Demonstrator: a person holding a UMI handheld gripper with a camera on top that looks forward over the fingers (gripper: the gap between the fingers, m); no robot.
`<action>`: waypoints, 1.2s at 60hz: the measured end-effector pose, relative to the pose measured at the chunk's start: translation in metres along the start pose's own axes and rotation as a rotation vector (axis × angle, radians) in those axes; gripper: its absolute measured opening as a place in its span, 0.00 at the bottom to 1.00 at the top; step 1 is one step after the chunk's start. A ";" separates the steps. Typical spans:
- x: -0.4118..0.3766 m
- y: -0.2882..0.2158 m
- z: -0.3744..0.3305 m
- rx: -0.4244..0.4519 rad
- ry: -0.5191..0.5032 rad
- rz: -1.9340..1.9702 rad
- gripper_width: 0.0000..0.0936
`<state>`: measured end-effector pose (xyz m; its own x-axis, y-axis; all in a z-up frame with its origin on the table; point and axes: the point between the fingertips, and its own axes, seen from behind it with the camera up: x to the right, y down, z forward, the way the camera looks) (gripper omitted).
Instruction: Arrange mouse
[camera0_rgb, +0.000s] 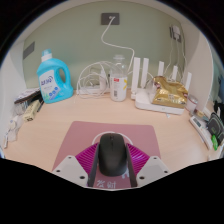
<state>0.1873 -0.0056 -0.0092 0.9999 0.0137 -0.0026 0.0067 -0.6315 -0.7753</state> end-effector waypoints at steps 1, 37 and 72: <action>0.000 0.000 -0.001 0.002 0.003 -0.001 0.53; -0.022 -0.038 -0.219 0.121 0.108 -0.020 0.91; -0.044 -0.010 -0.334 0.167 0.157 -0.036 0.91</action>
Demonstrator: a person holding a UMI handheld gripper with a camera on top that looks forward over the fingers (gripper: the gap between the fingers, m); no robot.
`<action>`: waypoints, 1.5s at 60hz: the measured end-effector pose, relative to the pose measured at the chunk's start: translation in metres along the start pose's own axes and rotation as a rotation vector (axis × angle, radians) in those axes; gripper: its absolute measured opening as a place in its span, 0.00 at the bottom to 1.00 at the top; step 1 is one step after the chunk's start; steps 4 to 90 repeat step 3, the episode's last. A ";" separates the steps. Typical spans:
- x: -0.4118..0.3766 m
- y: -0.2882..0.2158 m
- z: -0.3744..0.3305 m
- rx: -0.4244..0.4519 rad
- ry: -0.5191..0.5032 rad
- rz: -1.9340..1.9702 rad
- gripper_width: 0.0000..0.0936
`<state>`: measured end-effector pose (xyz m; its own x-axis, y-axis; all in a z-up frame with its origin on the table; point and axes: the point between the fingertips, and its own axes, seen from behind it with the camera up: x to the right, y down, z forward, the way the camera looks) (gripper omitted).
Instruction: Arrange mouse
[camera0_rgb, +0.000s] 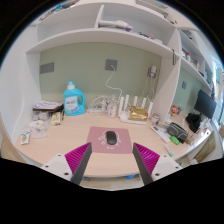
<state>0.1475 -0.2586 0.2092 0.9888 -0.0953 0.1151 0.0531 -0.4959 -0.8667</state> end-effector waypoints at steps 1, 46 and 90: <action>0.000 0.000 0.000 -0.001 0.000 0.001 0.91; 0.000 0.001 -0.001 -0.002 -0.001 0.004 0.91; 0.000 0.001 -0.001 -0.002 -0.001 0.004 0.91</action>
